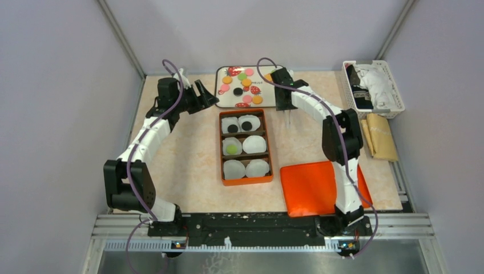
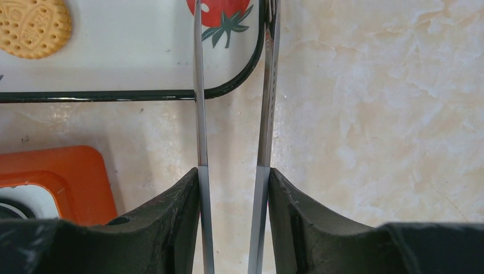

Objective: Pack the cookies

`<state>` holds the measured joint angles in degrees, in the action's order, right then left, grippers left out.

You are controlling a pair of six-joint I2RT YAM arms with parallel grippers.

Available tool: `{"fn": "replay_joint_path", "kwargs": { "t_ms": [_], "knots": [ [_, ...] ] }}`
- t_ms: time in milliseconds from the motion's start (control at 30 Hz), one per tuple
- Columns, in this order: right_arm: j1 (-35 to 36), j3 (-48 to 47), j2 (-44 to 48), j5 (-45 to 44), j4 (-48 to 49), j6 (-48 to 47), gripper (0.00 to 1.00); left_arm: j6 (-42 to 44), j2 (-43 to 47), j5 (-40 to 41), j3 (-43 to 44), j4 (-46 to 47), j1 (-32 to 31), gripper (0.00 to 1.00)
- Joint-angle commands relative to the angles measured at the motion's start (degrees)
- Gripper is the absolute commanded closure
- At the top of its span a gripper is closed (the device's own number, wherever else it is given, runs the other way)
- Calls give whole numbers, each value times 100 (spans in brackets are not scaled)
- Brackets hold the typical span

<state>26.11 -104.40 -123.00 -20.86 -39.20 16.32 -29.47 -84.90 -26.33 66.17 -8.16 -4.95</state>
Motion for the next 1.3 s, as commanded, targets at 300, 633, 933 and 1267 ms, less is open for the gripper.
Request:
{"fn": "replay_joint_path", "kwargs": {
  "t_ms": [300,633,933,1267],
  "knots": [
    [21,-351,609,-64,361,8,58,-27,12,-126,32,202,20,21],
    [29,-593,821,370,280,-93,56,-58,46,-128,1,212,20,21],
    [31,-837,307,338,61,-94,56,3,70,-70,31,186,22,21],
    [30,-749,105,317,-22,-133,56,-41,-7,-123,26,224,20,21]
  ]
}}
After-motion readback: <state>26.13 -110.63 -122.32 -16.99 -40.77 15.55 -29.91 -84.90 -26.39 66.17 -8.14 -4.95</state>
